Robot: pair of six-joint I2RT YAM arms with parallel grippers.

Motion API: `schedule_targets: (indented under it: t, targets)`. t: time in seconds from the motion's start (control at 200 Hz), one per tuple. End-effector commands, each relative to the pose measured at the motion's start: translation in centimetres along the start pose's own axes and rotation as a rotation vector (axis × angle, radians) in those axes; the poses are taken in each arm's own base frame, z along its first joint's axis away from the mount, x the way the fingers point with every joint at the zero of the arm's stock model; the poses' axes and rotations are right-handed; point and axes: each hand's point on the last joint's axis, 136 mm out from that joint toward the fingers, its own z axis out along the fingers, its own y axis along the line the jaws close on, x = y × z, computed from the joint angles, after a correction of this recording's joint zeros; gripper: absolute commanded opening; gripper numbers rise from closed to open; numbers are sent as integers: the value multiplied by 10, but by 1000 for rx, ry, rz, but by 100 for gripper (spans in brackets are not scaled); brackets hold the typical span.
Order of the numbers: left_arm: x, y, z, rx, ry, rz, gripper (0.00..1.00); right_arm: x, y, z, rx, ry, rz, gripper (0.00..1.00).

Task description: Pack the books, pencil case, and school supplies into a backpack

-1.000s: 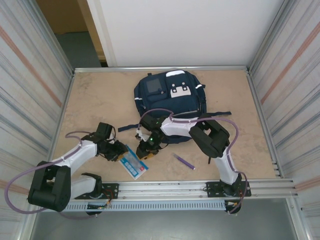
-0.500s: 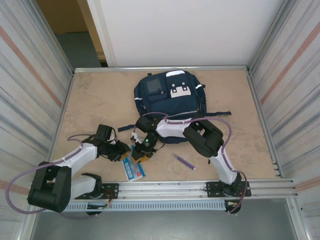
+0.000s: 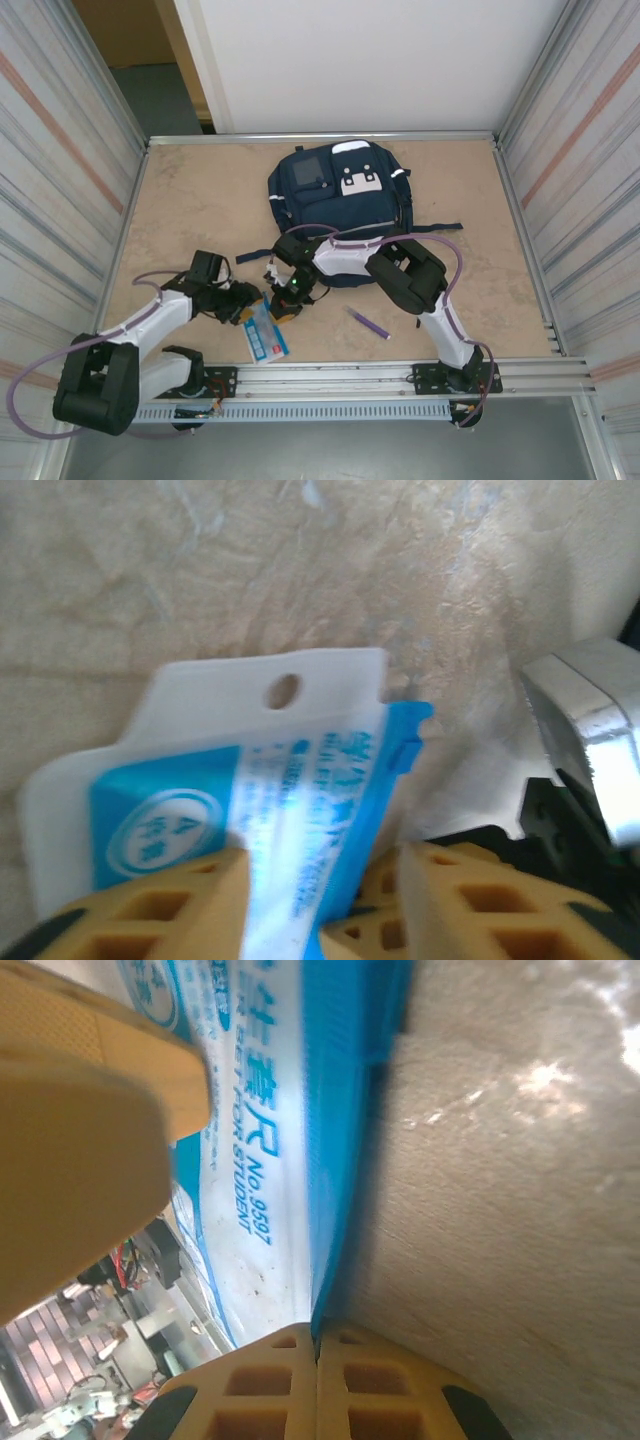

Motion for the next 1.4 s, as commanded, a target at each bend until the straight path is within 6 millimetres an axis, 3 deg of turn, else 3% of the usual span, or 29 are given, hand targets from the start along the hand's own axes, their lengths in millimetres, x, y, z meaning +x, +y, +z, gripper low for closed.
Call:
schedule_targets:
  t: [0.0, 0.08, 0.175, 0.376, 0.641, 0.707, 0.837, 0.937, 1.188, 1.398]
  targets:
    - [19, 22, -7, -85, 50, -34, 62, -17, 2, -18, 23, -125, -61, 0]
    - [23, 21, -9, -73, 53, -33, 69, -23, 2, -38, 29, -201, -81, 0]
    - [21, 22, -13, -76, 34, -15, 69, -30, 3, -58, 18, -263, -95, 0]
    - [29, 13, 5, 25, 96, -35, 46, -29, 0, -74, 116, -294, -174, 0]
    - [28, -24, 20, 73, 152, 107, 39, -29, -10, -67, 114, -274, -147, 0]
    - [28, -21, 25, 58, 164, 98, 30, -33, -13, -69, 107, -293, -130, 0]
    - [31, -6, 36, 23, 187, 62, 17, -43, -10, -72, 12, -318, -97, 11]
    - [31, -3, 41, 23, 201, 49, 16, -47, -13, -71, -47, -311, -47, 22]
    - [29, 6, 42, -12, 190, 67, 11, -43, -41, -62, 40, -274, -9, 26]
    - [28, 14, 44, -41, 191, 70, 10, -38, -47, -50, 54, -232, -28, 30]
